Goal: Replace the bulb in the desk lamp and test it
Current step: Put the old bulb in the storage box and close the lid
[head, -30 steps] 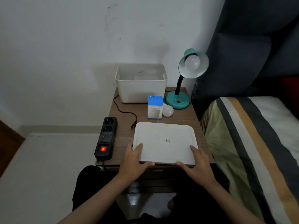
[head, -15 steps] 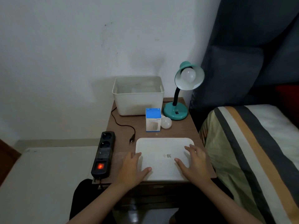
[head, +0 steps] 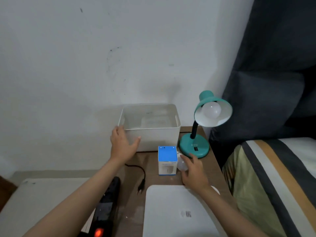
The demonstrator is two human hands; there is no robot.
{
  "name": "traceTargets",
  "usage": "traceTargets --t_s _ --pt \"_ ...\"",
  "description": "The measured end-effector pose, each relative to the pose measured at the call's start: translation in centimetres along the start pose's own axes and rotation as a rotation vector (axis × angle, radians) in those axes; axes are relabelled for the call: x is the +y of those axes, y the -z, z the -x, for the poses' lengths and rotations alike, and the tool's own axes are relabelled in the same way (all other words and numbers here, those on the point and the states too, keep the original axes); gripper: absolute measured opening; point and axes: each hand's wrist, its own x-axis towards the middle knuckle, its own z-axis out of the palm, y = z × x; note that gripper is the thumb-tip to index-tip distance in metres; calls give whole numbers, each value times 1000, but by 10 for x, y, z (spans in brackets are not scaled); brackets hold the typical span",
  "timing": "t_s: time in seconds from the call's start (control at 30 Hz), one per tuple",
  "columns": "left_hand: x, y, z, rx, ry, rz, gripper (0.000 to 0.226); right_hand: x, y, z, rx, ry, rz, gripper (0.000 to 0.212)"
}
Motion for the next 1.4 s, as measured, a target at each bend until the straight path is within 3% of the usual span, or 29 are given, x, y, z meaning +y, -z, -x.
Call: traceTargets --t_s 0.2,0.33,0.47,0.57,0.73,1.07,1.4 --pt "-6 -5 -46 -82 125 -85 96 -1 -2 -10 34 -32 -190 46" --pt "-7 -10 -59 -130 151 -87 96 -10 19 -8 213 -77 -282 47" --pt "-10 -10 -62 -145 138 -107 99 -46 49 -2 460 185 -315 48" --pt "-12 -13 -61 -121 125 -105 101 -82 66 -22 500 336 -377 48" --pt "-12 -19 -65 -69 124 -105 102 -122 67 -101 410 276 -362 48" --pt "-14 -32 -74 -3 141 -102 104 -107 39 -208 -43 -1 -109 52" --pt "-16 -32 -72 -1 122 -70 104 -105 26 -228 -111 -70 -138 62"
